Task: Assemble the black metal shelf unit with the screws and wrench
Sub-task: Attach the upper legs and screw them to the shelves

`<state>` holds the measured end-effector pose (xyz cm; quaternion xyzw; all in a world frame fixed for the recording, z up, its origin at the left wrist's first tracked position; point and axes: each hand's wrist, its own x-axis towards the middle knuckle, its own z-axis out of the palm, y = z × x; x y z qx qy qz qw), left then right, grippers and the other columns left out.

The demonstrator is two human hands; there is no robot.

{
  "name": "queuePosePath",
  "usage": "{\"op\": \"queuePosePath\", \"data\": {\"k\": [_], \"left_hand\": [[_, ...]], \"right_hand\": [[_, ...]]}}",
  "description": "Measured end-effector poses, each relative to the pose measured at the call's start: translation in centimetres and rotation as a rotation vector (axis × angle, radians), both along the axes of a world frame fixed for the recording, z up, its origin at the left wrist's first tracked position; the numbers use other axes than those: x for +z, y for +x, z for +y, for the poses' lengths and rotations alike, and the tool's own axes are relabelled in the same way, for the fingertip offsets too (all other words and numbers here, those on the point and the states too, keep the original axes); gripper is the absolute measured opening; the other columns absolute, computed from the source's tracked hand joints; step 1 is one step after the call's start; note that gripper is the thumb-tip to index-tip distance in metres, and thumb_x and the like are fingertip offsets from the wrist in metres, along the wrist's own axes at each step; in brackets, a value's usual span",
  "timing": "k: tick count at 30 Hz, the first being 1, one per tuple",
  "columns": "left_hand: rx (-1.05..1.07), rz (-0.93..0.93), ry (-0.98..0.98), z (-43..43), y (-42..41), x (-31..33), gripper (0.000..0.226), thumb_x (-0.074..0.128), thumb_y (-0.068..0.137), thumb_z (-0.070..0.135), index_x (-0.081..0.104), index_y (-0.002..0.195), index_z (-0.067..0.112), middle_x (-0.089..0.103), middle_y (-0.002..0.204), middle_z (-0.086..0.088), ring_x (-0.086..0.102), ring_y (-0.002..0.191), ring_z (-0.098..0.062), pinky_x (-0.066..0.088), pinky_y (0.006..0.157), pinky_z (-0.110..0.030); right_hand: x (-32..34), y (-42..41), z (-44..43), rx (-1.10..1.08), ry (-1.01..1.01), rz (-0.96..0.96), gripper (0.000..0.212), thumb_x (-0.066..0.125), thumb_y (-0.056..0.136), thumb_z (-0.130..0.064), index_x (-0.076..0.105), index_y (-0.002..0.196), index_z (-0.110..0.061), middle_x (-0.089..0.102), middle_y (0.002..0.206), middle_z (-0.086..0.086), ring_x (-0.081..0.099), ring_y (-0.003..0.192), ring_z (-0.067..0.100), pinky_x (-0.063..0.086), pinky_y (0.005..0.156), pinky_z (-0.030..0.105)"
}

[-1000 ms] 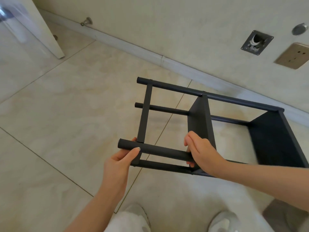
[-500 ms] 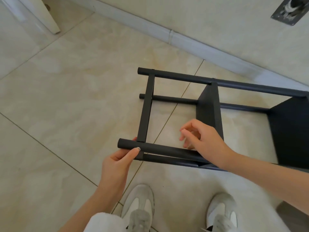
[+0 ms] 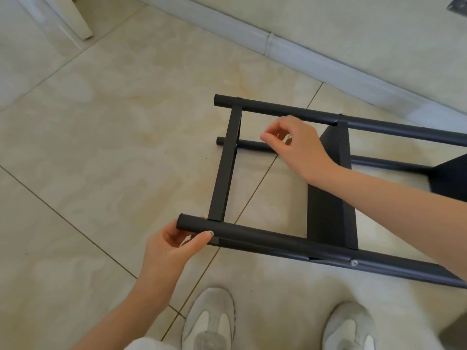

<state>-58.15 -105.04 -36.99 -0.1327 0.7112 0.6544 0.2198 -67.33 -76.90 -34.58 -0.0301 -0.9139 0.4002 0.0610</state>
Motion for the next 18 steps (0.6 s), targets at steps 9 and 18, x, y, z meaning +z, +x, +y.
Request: {"op": "queuePosePath", "data": {"k": [9, 18], "left_hand": [[-0.737, 0.471, -0.431, -1.5, -5.8, 1.5, 0.016, 0.075, 0.084, 0.036, 0.061, 0.091, 0.036, 0.063, 0.080, 0.013, 0.059, 0.069, -0.011, 0.049, 0.063, -0.017], [-1.163, 1.092, -0.876, -0.3, -7.7, 2.8, 0.029, 0.044, 0.087, 0.047, 0.053, 0.074, 0.022, 0.044, 0.057, 0.014, 0.032, 0.049, -0.008, 0.038, 0.045, -0.020]], "right_hand": [[-0.5, -6.2, 0.6, -0.034, 0.168, 0.096, 0.026, 0.058, 0.097, -0.029, 0.071, 0.094, -0.007, 0.068, 0.105, 0.008, 0.058, 0.104, 0.019, 0.031, 0.079, 0.014], [-1.4, -9.4, 0.6, 0.038, 0.188, -0.086, 0.026, 0.053, 0.099, -0.036, 0.063, 0.101, -0.012, 0.068, 0.116, 0.007, 0.061, 0.111, 0.025, 0.044, 0.098, 0.039]]}}
